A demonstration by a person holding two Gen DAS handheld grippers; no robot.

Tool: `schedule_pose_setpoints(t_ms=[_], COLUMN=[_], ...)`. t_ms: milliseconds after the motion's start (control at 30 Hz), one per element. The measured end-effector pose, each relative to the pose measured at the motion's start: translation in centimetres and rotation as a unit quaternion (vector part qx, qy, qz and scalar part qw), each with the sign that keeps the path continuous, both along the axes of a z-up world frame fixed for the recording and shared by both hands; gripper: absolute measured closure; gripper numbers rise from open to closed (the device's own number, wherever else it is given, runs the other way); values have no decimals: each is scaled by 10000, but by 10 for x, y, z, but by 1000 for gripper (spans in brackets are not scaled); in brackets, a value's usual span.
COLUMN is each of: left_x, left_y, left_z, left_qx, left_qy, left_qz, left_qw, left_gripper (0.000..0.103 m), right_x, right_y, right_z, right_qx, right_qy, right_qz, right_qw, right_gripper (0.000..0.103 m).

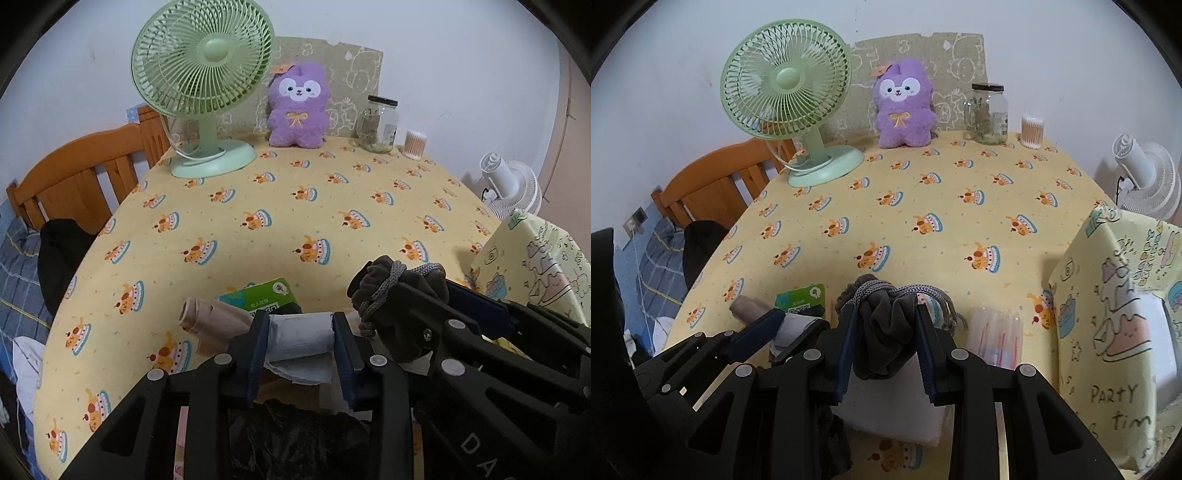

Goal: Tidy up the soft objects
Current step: 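Lift and carry both held items toward the patterned paper box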

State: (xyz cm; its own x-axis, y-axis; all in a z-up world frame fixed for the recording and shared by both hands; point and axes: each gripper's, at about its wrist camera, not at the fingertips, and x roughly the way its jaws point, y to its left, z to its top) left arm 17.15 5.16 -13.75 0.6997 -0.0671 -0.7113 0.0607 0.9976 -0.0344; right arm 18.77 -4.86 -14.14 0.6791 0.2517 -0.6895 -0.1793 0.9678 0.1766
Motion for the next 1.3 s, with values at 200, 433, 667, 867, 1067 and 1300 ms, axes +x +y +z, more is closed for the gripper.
schedule_pose_setpoints(t_ms=[200,433,667,867,1067,1300], left_x=[-10,-23,-37,-48,-54,-58], left_y=[-7,-17,-29,-38,-53,-75], left_z=[15,35,55,72,85,97], left_qx=[15,38,78,109,195,199], left_qy=[-144,-325,-542,-746,-935,-1086], left_qz=[-8,-54,-77,-96,-142,-289], left_qw=[9999,9995,9985,9971,9953,9935], left_gripper=[69,69,69,69,69,69], right_x=[-12,-28,-43,-55,-62,-67], right_y=[-7,-18,-29,-37,-54,-77], right_z=[14,35,54,72,86,97], right_qx=[22,-2,-14,-42,-146,-251], right_qy=[-161,-376,-564,-758,-927,-1103], right_qz=[-21,-94,-181,-251,-363,-538], right_qw=[9999,9992,9982,9968,9949,9921], right_gripper=[69,69,69,69,69,69])
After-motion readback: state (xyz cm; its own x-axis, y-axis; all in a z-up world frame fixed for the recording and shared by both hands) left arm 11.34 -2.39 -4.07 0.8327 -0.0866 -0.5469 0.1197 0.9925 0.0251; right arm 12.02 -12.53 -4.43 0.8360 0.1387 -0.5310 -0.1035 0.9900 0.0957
